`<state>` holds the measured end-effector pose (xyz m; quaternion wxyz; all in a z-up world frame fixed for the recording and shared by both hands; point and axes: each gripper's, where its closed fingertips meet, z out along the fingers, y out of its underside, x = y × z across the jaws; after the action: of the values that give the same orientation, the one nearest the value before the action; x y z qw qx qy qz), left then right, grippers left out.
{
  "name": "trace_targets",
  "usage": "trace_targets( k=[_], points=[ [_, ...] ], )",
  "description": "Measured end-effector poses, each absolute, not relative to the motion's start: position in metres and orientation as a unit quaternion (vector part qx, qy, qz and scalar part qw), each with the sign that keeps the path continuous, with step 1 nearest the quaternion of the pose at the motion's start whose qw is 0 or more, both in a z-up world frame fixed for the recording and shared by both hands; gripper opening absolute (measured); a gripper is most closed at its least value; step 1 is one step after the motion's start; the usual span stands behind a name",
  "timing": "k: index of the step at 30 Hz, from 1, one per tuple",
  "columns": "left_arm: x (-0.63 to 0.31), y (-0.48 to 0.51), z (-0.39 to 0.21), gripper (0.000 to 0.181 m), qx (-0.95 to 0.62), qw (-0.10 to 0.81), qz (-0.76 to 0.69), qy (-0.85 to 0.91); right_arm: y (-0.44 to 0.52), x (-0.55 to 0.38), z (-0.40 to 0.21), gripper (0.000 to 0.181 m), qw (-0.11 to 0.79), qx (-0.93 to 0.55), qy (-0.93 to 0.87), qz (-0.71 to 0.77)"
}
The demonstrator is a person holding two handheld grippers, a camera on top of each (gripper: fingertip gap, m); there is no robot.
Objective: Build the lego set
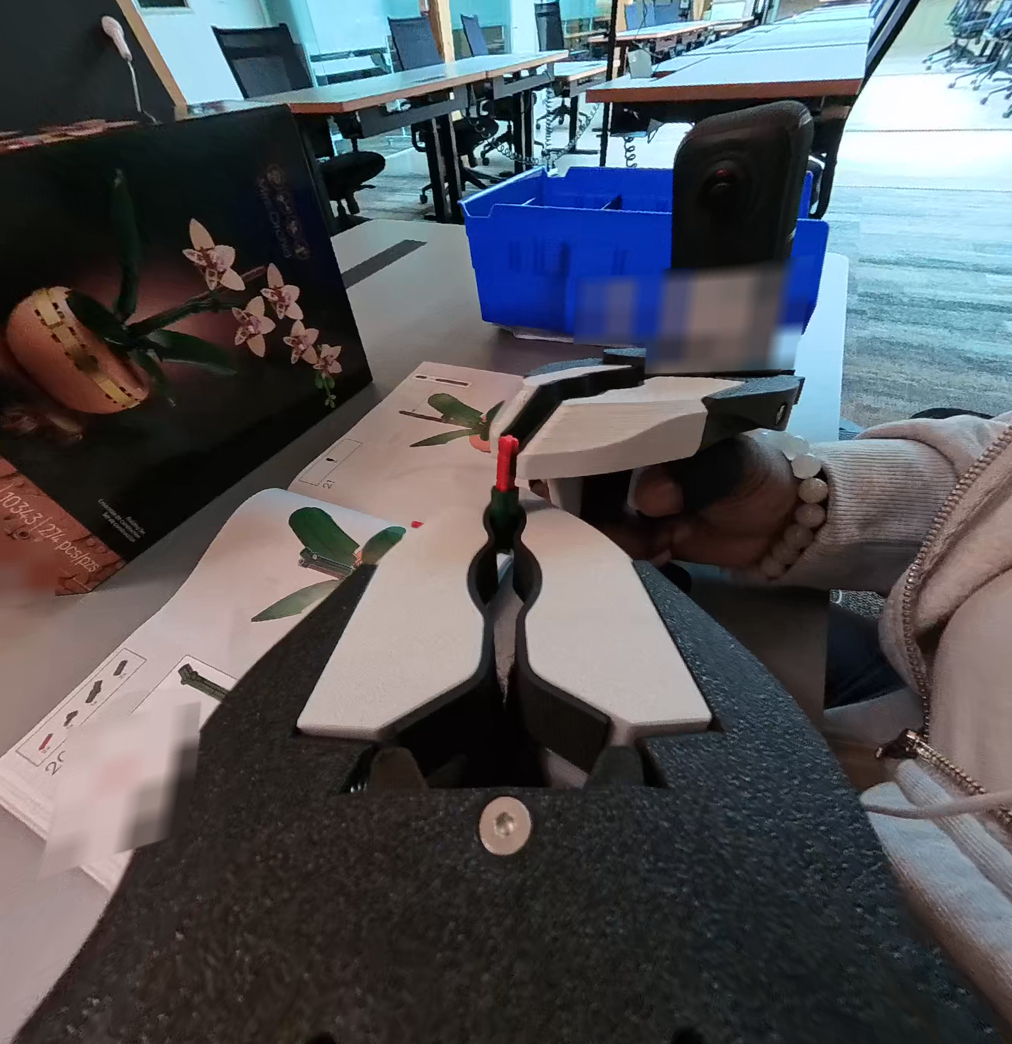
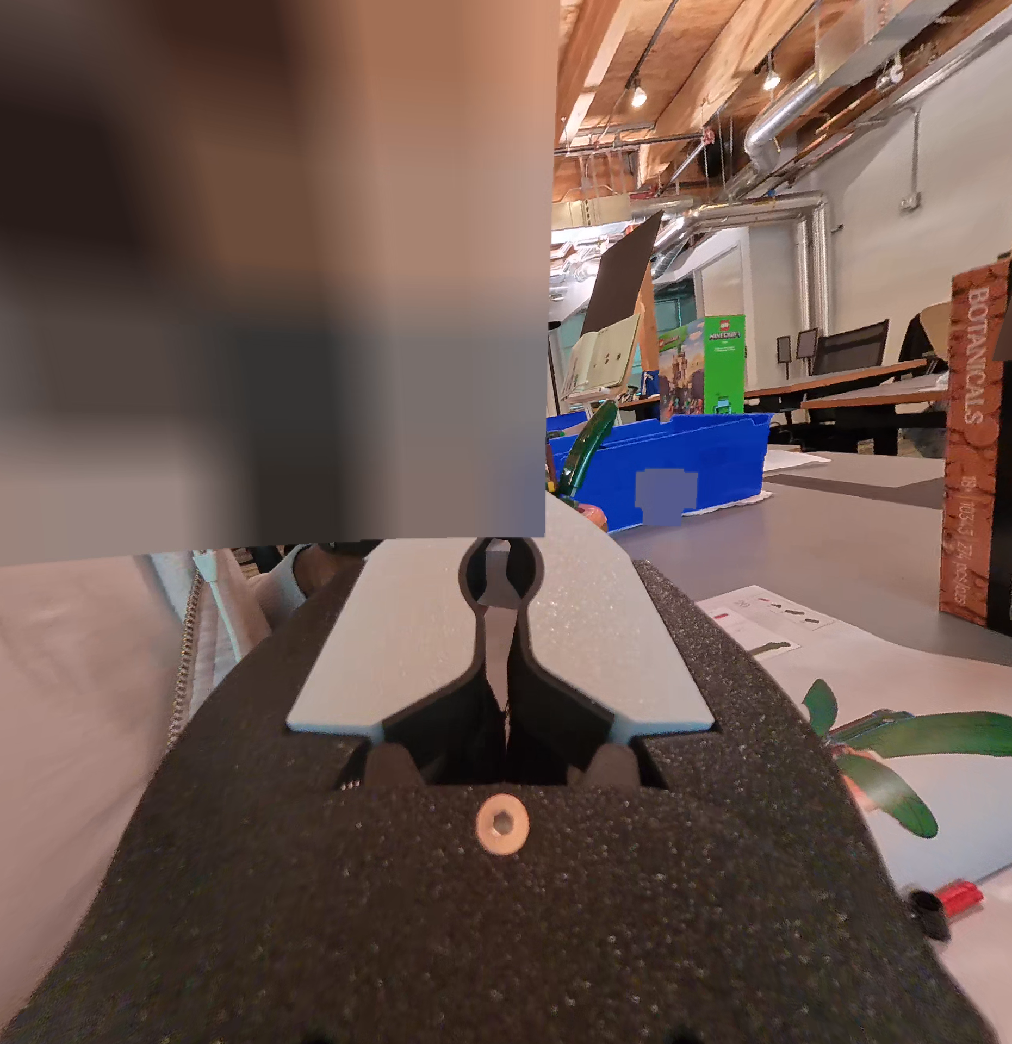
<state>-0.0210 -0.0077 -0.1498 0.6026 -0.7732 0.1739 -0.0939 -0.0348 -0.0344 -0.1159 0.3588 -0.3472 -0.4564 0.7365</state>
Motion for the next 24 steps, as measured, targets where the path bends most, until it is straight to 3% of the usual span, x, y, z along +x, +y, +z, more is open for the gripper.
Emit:
trace_targets(
  k=[1,7,24],
  points=[
    [-0.021,-0.007,-0.151,0.000,-0.774,0.602,-0.095,0.174,-0.034,-0.035,-0.118,0.001,0.354,-0.351,-0.454,0.738],
    [-0.018,-0.007,-0.157,0.000,-0.771,0.602,-0.100,0.183,-0.039,-0.037,-0.127,0.001,0.313,-0.366,-0.453,0.750],
    [-0.022,-0.003,-0.159,0.000,-0.770,0.600,-0.087,0.198,-0.033,-0.040,-0.129,0.001,0.315,-0.373,-0.455,0.745]
  ],
)
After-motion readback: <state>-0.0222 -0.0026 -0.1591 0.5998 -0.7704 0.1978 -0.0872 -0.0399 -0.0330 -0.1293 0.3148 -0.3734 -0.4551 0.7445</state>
